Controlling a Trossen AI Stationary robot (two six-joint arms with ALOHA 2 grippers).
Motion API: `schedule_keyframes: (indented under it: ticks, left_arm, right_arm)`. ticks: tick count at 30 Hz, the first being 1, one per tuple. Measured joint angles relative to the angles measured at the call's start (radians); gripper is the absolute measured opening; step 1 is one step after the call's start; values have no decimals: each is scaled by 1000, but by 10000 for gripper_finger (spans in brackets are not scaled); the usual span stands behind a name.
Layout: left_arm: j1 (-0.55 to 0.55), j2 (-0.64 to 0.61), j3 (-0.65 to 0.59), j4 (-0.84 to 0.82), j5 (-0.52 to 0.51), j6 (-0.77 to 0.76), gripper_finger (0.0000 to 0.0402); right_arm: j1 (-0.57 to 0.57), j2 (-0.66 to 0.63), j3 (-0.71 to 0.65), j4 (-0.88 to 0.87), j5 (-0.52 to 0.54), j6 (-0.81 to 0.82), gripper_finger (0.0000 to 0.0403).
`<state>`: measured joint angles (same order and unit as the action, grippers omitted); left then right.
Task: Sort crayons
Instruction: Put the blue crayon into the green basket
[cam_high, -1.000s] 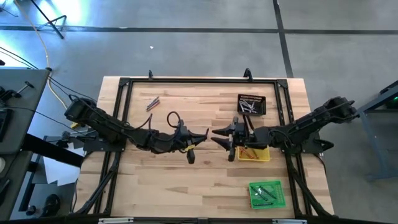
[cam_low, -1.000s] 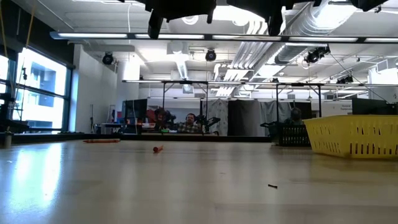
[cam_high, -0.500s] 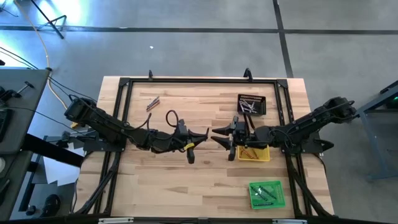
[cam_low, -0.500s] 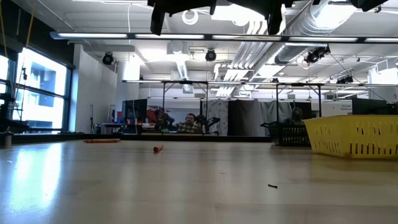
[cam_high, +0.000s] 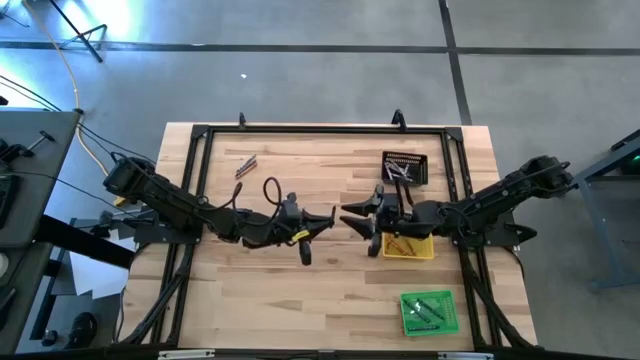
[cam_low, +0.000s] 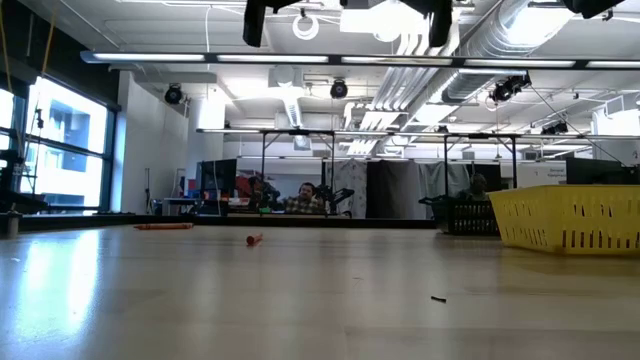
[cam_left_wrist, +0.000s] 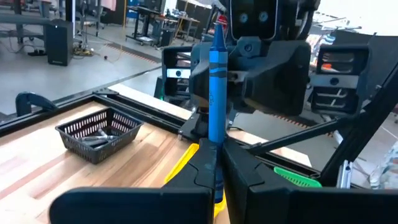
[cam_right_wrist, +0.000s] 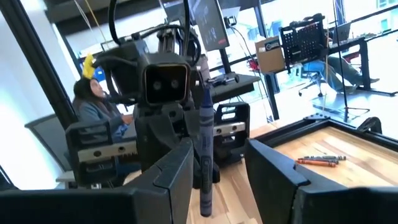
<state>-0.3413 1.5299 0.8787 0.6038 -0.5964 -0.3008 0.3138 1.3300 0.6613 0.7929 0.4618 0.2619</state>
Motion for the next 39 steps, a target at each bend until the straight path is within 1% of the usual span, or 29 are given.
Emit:
schedule_keyframes:
  ticks: [6,12,19,24,28,32,39]
  left_arm:
    - [-16,0,0,55,-1,41,3]
    - [-23,0,0,87,-3,68,3]
    - [-22,0,0,86,-3,69,3]
    - [-22,0,0,86,-3,69,3]
    - [-22,0,0,87,-3,69,3]
    - [-21,0,0,94,-3,69,3]
    - [-22,0,0,96,-3,69,3]
  right_arm:
    - [6,0,0,53,1,45,140]
    - [28,23,0,119,77,26,140]
    - [29,126,0,270,78,26,140]
    - [29,143,0,309,76,23,140]
    - [29,143,0,328,32,18,140]
    - [29,143,37,270,29,18,140]
    - [29,193,181,75,26,-65,140]
